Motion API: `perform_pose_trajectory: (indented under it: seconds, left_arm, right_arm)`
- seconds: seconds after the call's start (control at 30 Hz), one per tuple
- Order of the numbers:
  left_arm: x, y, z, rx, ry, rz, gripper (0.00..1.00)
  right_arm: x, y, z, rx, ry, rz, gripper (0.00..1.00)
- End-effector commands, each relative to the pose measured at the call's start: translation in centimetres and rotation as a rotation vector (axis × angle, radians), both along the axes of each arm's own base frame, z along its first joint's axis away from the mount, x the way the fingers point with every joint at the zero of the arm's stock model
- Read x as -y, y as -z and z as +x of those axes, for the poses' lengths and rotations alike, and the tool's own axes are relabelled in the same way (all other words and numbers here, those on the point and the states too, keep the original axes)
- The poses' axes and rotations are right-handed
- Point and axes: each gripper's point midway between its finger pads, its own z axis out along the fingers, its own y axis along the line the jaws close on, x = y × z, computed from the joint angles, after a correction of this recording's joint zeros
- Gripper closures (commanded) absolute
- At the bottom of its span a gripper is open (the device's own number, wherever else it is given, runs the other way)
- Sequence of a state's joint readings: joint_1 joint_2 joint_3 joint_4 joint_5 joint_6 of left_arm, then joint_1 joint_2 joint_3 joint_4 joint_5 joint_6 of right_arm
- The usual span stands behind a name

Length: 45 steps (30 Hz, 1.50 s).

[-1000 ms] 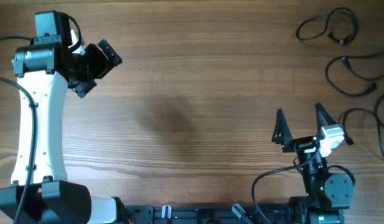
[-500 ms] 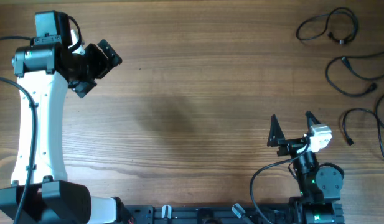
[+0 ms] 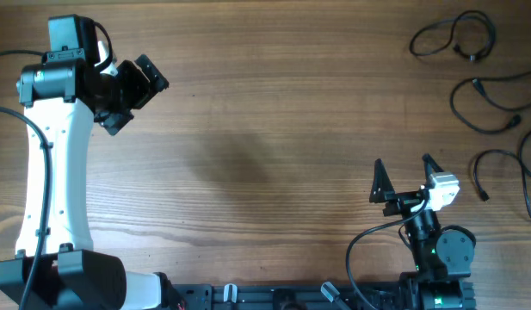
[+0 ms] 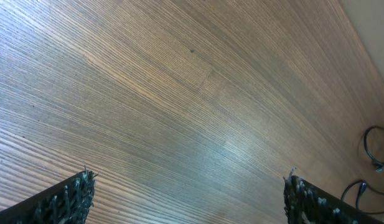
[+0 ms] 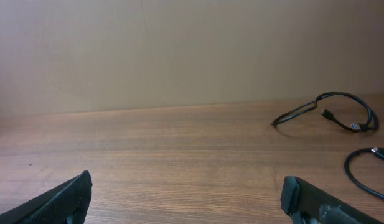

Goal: Untangle cables

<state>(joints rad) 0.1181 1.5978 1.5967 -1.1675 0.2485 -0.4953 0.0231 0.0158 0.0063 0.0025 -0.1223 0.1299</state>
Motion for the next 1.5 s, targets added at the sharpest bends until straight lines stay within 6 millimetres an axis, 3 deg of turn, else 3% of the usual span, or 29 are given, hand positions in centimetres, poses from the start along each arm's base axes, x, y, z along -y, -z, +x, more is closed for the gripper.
perform_pose_trajectory:
  seconds: [0.0,0.3,0.4,0.6,0.77,0.9,1.0,1.1,1.2,1.3,1.33,1.47]
  left_arm:
    - [-0.2,-0.1,0.1,0.003,-0.004,0.007,0.00]
    - [-0.2,0.0,0.2,-0.001,-0.004,0.006,0.00]
    - [-0.2,-0.9,-0.1,0.025,-0.004,0.009,0.00]
    - [0.1,-6.1,-2.3,0.180,-0.004,0.028,0.00]
    - [0.5,-11.4,-5.5,0.350,-0.005,0.048,0.00]
    - [0.8,-13.9,-8.3,0.447,-0.005,0.059,0.00]
    - [0.7,-13.3,-10.1,0.458,0.007,0.094,0.00]
    - [-0.8,-11.6,-11.9,0.470,-0.022,0.202,0.00]
    - [-0.9,-10.2,-12.2,0.558,-0.010,0.232,0.00]
    - [0.3,-8.2,-12.1,0.720,0.084,0.253,0.00]
    - [1.7,-7.2,-12.2,0.903,0.188,0.293,0.00]
    - [2.2,-6.0,-12.7,1.266,0.212,0.412,0.00]
  right_arm:
    - [0.1,-0.1,0.0,0.003,0.006,0.010,0.00]
    - [0.1,-0.1,0.0,0.003,0.006,0.011,0.00]
    - [0.1,-0.1,0.0,0.003,0.006,0.011,0.00]
    - [0.1,-0.1,0.0,0.003,0.006,0.011,0.00]
    - [0.1,-0.1,0.0,0.003,0.006,0.011,0.00]
    - [0.1,-0.1,0.0,0.003,0.006,0.010,0.00]
    - [0.1,-0.1,0.0,0.003,0.006,0.010,0.00]
    - [0.1,-0.1,0.0,0.003,0.006,0.011,0.00]
    - [0.1,-0.1,0.0,0.003,0.006,0.010,0.00]
    - [0.1,-0.1,0.0,0.003,0.006,0.011,0.00]
    - [0.1,-0.1,0.0,0.003,0.006,0.010,0.00]
    - [0.1,-0.1,0.0,0.003,0.006,0.010,0.00]
